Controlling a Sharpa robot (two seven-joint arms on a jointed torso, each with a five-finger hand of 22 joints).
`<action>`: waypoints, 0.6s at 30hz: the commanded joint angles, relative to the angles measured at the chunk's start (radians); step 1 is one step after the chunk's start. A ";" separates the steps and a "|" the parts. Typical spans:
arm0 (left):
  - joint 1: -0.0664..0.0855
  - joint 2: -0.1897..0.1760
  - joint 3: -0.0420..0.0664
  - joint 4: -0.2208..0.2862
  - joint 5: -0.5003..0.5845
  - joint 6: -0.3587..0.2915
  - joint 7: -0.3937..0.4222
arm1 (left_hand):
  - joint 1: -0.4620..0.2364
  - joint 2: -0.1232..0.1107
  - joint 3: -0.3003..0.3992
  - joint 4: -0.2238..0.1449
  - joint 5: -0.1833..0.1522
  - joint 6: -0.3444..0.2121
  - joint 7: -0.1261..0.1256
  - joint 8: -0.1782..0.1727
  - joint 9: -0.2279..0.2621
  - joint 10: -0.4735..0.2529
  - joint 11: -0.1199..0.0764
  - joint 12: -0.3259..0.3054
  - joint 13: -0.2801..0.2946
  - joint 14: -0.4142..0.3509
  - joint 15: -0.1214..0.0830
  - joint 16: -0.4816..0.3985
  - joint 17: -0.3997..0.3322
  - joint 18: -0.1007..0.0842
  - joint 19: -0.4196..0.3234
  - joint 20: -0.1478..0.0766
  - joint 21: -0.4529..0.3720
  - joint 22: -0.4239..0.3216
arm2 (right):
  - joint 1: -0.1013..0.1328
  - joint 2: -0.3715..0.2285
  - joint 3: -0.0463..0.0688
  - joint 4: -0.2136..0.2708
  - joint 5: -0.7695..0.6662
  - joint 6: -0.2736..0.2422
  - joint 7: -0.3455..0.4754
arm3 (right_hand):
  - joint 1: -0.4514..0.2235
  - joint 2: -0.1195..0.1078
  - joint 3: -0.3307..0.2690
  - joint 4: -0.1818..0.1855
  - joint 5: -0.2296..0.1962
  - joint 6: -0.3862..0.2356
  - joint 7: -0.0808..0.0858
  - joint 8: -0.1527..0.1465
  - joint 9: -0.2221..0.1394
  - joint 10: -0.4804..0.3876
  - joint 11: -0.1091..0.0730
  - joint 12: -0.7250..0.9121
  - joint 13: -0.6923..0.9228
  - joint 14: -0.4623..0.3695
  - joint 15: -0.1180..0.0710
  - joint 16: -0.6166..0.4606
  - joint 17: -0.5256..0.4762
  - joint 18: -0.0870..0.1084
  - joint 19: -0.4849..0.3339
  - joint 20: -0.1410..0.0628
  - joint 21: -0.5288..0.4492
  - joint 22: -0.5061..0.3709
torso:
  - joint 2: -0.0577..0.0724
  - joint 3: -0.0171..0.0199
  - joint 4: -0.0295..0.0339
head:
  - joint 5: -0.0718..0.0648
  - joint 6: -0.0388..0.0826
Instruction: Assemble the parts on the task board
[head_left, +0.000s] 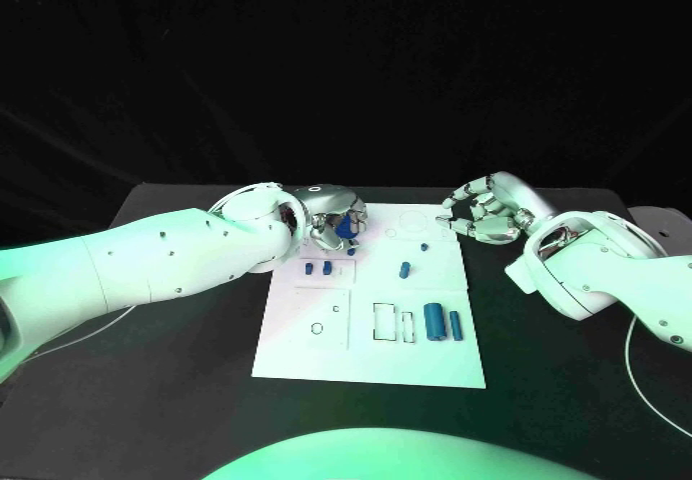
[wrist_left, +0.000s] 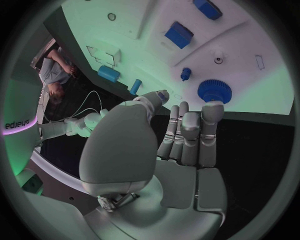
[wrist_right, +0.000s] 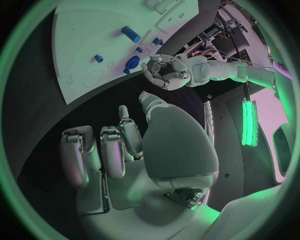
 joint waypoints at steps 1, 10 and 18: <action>-0.001 0.006 0.000 -0.002 -0.087 0.080 -0.016 | -0.002 -0.013 0.000 -0.006 -0.006 0.009 -0.001 -0.006 -0.007 0.004 0.001 -0.009 -0.010 0.007 0.000 0.010 0.004 -0.021 0.006 0.000 0.012 0.014 | -0.001 0.000 0.000 0.001 -0.001 0.004 0.009 | -0.005 -0.001 0.007 -0.002 0.005 -0.009 0.000 0.004 0.001 -0.006 0.000 -0.006 0.042 0.096 -0.006 -0.007 0.227 0.000 0.092 -0.005 -0.007 0.247 | -0.002 -0.0001 0.0010 | -0.003 -0.001; -0.010 0.020 0.000 -0.020 -0.111 0.107 -0.034 | 0.002 -0.008 0.006 -0.011 -0.004 0.023 0.000 -0.014 -0.021 0.014 0.001 -0.025 -0.027 0.017 0.001 0.025 0.011 -0.024 0.014 0.001 0.031 0.037 | -0.001 0.002 0.000 0.002 -0.001 0.003 0.009 | -0.005 -0.001 0.007 -0.002 0.005 -0.009 0.000 0.004 0.001 -0.006 0.000 -0.006 0.042 0.096 -0.006 -0.007 0.227 0.000 0.092 -0.005 -0.007 0.247 | -0.001 -0.0002 0.0012 | -0.005 -0.001; -0.017 0.039 0.000 -0.046 -0.125 0.106 -0.033 | 0.008 -0.003 0.015 -0.016 -0.003 0.030 0.003 -0.023 -0.033 0.023 0.003 -0.037 -0.041 0.019 0.002 0.032 0.010 -0.025 0.013 0.002 0.038 0.044 | -0.001 0.004 0.000 0.002 -0.002 0.003 0.008 | -0.005 -0.001 0.008 -0.003 0.006 -0.009 0.000 0.006 0.002 -0.005 0.000 -0.006 0.042 0.096 -0.006 -0.007 0.227 0.000 0.093 -0.005 -0.006 0.247 | 0.000 -0.0002 0.0011 | -0.006 -0.002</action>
